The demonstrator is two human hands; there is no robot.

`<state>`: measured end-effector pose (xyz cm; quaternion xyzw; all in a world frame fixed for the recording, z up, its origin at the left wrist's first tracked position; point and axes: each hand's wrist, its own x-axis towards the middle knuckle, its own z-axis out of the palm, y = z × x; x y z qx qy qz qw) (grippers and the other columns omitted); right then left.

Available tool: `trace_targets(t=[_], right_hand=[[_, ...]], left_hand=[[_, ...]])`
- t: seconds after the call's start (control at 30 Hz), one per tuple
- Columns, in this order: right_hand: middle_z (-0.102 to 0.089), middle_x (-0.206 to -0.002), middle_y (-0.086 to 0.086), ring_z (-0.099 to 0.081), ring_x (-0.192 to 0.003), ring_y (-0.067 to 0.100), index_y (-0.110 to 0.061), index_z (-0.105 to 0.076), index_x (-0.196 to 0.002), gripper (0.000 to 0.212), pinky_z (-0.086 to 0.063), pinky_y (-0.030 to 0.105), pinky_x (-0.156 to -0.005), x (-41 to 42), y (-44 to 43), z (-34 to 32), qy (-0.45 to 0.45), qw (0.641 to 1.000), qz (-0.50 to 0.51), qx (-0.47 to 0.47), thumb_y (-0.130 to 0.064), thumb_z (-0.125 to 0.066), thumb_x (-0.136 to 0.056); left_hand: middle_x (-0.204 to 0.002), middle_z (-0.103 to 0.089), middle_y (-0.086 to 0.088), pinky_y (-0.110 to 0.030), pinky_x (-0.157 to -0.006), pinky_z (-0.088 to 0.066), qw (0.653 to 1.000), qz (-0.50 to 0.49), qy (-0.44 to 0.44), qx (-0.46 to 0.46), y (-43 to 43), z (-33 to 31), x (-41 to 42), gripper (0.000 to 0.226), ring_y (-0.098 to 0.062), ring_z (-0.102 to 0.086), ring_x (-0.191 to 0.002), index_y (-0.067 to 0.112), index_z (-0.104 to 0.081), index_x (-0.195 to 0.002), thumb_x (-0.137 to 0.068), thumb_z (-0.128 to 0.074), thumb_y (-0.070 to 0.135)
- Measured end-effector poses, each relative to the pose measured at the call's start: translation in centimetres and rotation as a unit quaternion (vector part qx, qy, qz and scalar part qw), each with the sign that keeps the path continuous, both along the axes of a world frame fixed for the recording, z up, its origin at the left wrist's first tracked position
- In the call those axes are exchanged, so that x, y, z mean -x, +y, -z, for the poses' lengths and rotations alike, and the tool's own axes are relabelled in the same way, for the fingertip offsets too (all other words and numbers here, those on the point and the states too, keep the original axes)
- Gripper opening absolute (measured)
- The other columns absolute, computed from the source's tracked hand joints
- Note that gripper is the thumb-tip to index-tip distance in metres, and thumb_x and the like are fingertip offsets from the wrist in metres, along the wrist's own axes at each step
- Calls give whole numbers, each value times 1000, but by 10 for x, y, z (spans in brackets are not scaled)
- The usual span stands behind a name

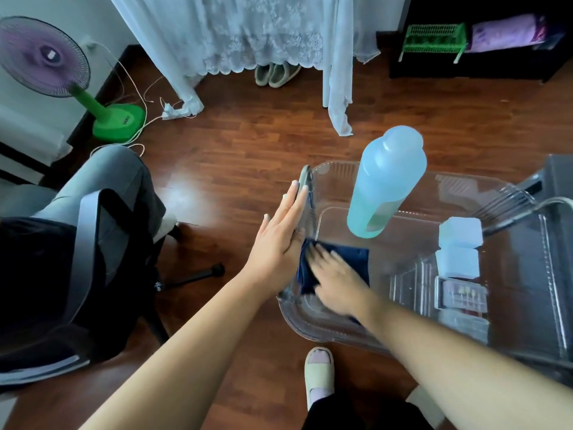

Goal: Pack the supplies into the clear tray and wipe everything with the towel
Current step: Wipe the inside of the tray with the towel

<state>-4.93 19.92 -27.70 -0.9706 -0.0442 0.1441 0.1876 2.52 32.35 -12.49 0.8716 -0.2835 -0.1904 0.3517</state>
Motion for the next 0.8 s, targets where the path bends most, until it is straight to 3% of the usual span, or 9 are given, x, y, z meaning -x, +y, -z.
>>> trace_targets(t=[0.17,0.3,0.5,0.6,0.67,0.8], right_hand=[[-8,-160,-11,1,-147,9,-30,-14,-150,75,4,30,-115,43,-6,-11,93,981,-164,-51,1,-40,-87],[-15,-158,-16,-5,-146,5,-34,-28,-147,84,0,33,-118,56,-32,-25,164,966,-173,-101,15,-34,-78],[-15,-158,-15,-6,-146,7,-33,-21,-148,71,-1,30,-117,55,-19,-17,140,979,-67,-136,2,-36,-88],[-13,-158,-12,-6,-142,6,-34,-19,-148,63,5,20,-109,38,7,-19,147,976,-5,-158,-5,-35,-94],[-10,-159,-14,0,-142,4,-33,-16,-149,65,8,22,-108,38,12,-19,150,977,-22,-149,-4,-36,-94],[-8,-159,-14,1,-147,10,-35,-16,-149,73,3,37,-117,46,-15,-24,144,974,-163,-59,1,-36,-89]], left_hand=[[-157,5,20,-39,-117,5,1000,6,-11,-17,-3,-5,5,64,-3,4,-146,35,-9,-151,-97,-27,6],[-159,3,17,-41,-118,5,999,10,-7,-37,-3,-7,4,66,-4,6,-146,35,-8,-151,-96,-27,5],[-159,3,15,-41,-117,6,1000,-3,7,-13,-7,-6,6,65,-7,6,-147,34,-8,-150,-97,-27,2],[-160,3,13,-41,-118,6,1000,-5,-3,-19,-7,-8,5,67,-9,6,-147,33,-9,-151,-96,-26,0],[-160,4,13,-42,-118,6,999,-2,-9,-31,-6,-9,5,69,-9,6,-147,34,-8,-151,-94,-26,-1],[-159,5,16,-43,-119,6,999,8,-11,-48,-7,-11,5,74,-6,8,-146,37,-6,-151,-91,-26,-1]])
